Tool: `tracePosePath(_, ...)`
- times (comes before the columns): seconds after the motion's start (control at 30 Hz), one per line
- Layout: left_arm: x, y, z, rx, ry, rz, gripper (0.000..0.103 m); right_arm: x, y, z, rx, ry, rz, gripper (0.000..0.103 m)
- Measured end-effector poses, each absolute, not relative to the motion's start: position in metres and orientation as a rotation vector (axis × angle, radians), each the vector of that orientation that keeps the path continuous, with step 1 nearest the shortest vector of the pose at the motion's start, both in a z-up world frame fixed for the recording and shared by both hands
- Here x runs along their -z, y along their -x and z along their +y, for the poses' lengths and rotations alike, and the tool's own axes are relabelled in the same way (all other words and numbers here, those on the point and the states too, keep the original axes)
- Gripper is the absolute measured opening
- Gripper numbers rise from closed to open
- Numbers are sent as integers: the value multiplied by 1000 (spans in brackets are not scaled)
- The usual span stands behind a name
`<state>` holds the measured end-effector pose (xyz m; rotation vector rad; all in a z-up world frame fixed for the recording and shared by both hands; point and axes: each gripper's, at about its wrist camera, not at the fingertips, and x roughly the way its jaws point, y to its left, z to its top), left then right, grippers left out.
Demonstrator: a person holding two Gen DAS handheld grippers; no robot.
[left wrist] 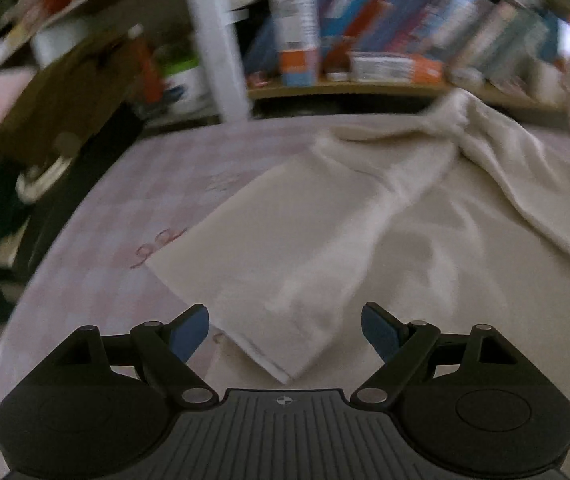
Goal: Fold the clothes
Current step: 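Lay the shirt flat on the mat and open both grippers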
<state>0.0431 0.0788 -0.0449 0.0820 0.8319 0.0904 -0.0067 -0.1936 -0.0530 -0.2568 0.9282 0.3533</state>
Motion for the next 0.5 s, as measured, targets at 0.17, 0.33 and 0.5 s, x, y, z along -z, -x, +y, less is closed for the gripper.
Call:
tracePosePath(0.17, 54, -56, 88, -70, -76, 836, 71, 53, 4, -192, -332, 247, 939, 47)
tracePosePath(0.33, 60, -66, 94, -33, -65, 844, 31, 53, 3, -191, -313, 240, 947, 47)
tracePosePath(0.5, 62, -77, 113, -39, -22, 838, 10, 52, 5, -183, -319, 245, 958, 48)
